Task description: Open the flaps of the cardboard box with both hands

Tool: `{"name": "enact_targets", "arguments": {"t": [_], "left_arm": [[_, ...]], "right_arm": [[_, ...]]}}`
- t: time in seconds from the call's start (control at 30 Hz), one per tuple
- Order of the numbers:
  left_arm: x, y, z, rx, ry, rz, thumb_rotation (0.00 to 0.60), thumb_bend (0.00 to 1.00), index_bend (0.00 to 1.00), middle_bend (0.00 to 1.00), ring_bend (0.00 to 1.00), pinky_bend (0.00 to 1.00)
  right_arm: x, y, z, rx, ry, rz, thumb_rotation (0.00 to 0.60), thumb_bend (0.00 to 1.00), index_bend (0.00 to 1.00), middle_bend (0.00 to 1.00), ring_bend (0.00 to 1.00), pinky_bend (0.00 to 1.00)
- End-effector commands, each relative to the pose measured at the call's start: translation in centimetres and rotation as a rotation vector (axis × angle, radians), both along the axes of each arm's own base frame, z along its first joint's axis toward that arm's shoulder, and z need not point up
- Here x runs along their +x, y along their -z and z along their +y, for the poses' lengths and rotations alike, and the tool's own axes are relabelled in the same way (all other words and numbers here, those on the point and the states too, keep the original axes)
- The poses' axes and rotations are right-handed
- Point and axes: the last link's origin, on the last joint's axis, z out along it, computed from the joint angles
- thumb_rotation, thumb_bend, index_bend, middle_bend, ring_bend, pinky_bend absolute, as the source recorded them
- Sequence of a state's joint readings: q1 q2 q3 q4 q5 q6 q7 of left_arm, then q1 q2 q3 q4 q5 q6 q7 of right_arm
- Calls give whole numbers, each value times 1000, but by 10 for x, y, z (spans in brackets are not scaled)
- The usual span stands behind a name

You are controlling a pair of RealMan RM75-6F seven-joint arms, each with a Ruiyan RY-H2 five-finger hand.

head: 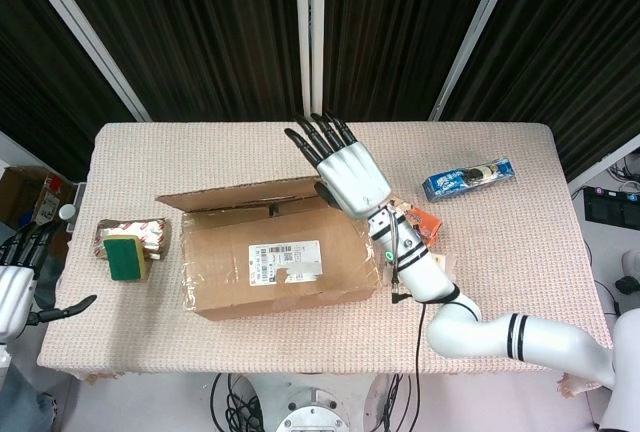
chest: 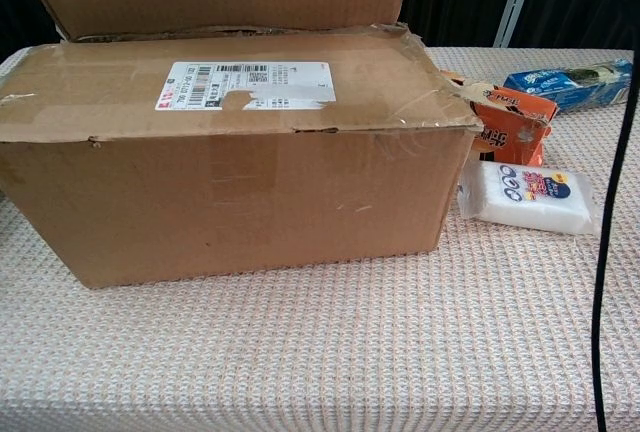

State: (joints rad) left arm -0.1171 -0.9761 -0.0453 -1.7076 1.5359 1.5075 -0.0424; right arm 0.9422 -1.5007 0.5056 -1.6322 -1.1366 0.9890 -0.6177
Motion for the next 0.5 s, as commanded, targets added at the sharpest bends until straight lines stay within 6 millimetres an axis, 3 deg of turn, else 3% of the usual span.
{"name": "enact_targets", "arguments": {"t": [0.03, 0.27, 0.5], "left_arm": [[0, 0, 0, -1, -2, 0, 328, 0, 47, 87, 50, 147], [-4, 0, 1, 2, -16, -4, 337, 0, 47, 87, 50, 147], [-5, -2, 5, 1, -17, -5, 340, 0, 47, 88, 50, 147]], "right_arm": [[10, 10, -19, -21, 34, 18, 600, 248, 0, 0, 0, 0], [12, 31, -36, -62, 69, 89, 600, 249, 0, 0, 0, 0], [3, 22, -44, -87, 86, 54, 600, 250, 0, 0, 0, 0]]}}
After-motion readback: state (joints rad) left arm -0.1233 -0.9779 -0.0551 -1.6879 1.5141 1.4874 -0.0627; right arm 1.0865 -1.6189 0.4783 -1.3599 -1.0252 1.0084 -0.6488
